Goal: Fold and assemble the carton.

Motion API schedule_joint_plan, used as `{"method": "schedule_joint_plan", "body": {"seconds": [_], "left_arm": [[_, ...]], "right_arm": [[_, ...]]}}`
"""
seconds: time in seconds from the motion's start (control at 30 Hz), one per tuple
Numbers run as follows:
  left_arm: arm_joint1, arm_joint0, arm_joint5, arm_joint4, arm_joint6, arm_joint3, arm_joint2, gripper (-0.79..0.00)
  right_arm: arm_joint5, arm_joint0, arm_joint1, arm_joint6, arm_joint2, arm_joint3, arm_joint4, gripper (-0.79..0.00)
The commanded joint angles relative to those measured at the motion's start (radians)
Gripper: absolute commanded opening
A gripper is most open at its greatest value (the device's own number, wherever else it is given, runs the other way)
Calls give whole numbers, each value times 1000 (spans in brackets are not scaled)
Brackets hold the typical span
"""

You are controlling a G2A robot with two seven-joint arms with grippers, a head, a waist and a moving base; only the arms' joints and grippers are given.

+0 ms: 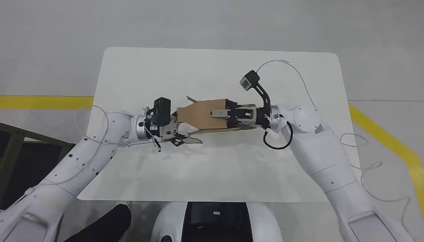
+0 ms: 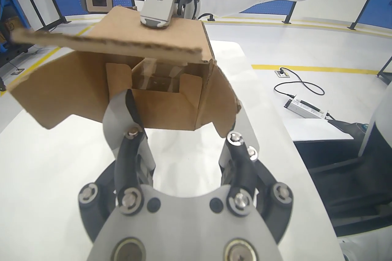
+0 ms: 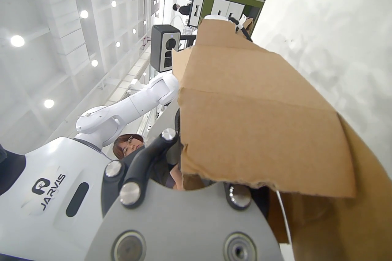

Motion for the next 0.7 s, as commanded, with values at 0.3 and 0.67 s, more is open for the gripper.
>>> {"method": "schedule_joint_plan", "body": {"seconds": [0.3, 0.67], "left_arm": [[26, -27, 0, -33, 70, 15, 56, -151], [58, -90, 0, -112, 111, 31, 153, -206]], "right_arm": [[10, -4, 3, 14, 5, -3, 0, -785], [14, -3, 3, 26, -1, -5, -4, -785]]}}
